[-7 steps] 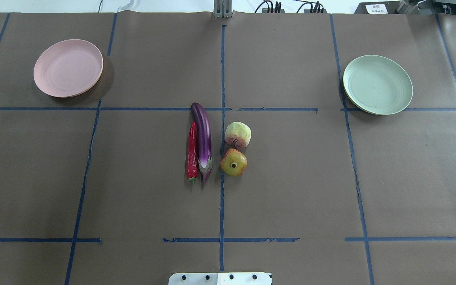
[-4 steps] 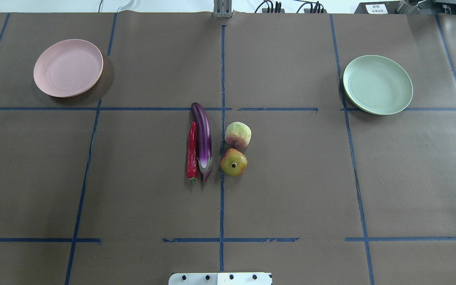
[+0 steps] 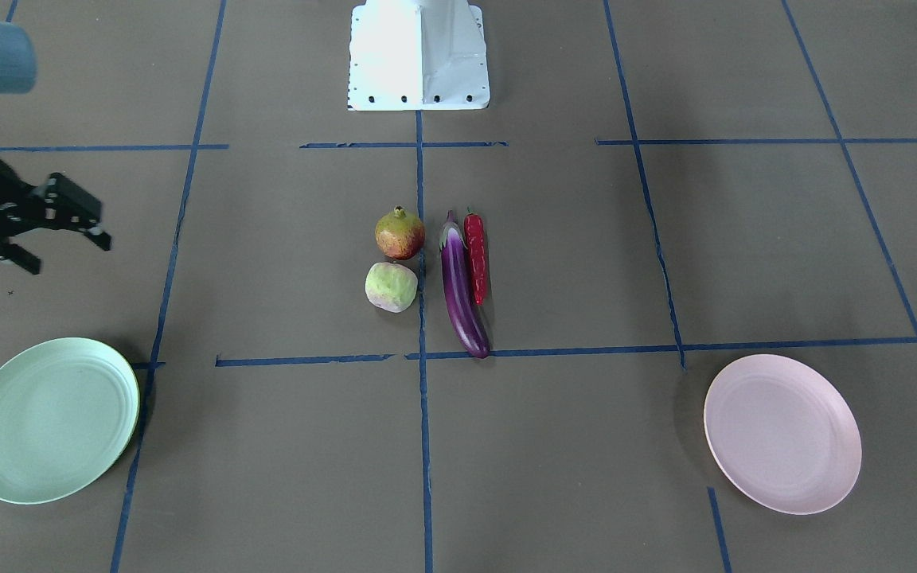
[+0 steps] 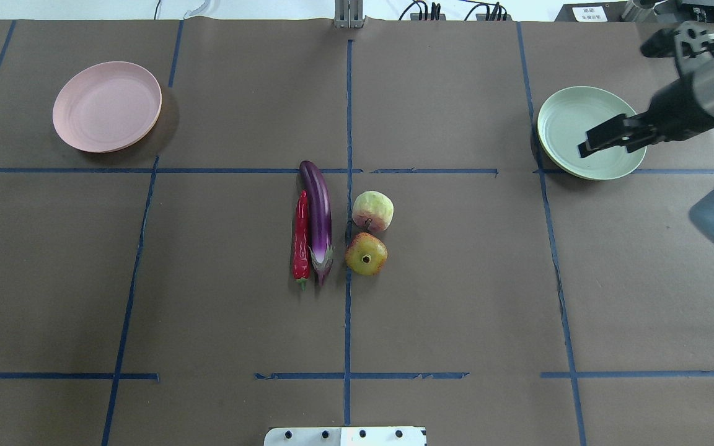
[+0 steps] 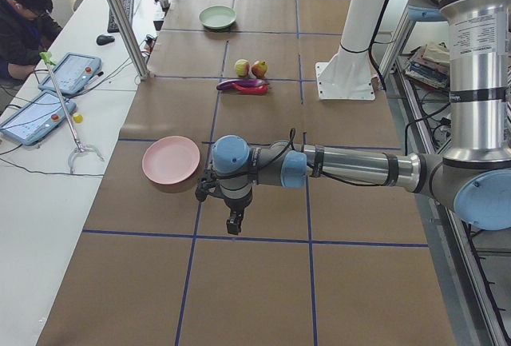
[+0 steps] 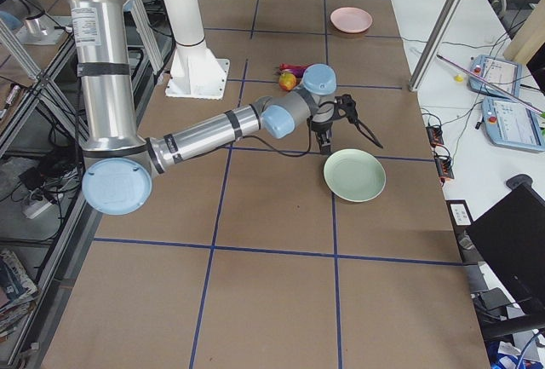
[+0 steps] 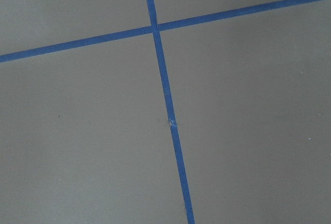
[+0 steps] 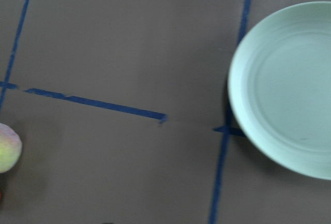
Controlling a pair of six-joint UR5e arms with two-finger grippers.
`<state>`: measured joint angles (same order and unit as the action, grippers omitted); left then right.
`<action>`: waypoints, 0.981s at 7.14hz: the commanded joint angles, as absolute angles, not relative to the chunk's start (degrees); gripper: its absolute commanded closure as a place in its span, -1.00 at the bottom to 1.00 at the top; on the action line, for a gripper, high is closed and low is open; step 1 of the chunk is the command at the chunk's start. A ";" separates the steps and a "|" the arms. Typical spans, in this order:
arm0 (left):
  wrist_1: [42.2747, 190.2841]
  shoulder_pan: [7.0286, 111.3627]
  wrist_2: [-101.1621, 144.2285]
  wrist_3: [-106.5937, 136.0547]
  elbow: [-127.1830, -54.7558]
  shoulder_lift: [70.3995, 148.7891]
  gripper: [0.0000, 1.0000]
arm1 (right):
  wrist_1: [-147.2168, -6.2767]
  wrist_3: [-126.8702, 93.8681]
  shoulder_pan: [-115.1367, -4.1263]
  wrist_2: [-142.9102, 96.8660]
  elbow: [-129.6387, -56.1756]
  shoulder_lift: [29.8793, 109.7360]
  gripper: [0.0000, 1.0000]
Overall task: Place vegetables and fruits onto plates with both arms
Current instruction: 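Move the right gripper to the red-yellow mango and grasp it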
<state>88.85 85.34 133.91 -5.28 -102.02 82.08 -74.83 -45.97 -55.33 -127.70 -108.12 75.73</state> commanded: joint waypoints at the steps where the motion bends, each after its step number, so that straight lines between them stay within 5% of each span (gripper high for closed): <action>1: 88.86 85.25 133.95 -5.19 -101.95 82.09 -1.00 | -80.28 -62.53 -37.77 -110.47 -107.49 64.22 -1.00; 3: 88.94 85.25 133.86 -5.19 -101.60 82.18 -1.00 | -91.91 -70.17 -28.43 -98.32 -102.08 51.47 -1.00; 7: 88.95 85.25 133.86 -5.10 -100.99 82.44 -1.00 | -92.55 -71.10 -23.38 -92.38 -93.09 45.89 -1.00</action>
<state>88.95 85.25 133.86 -5.13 -101.03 82.43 -92.32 -71.00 -24.13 -93.56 -95.34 47.41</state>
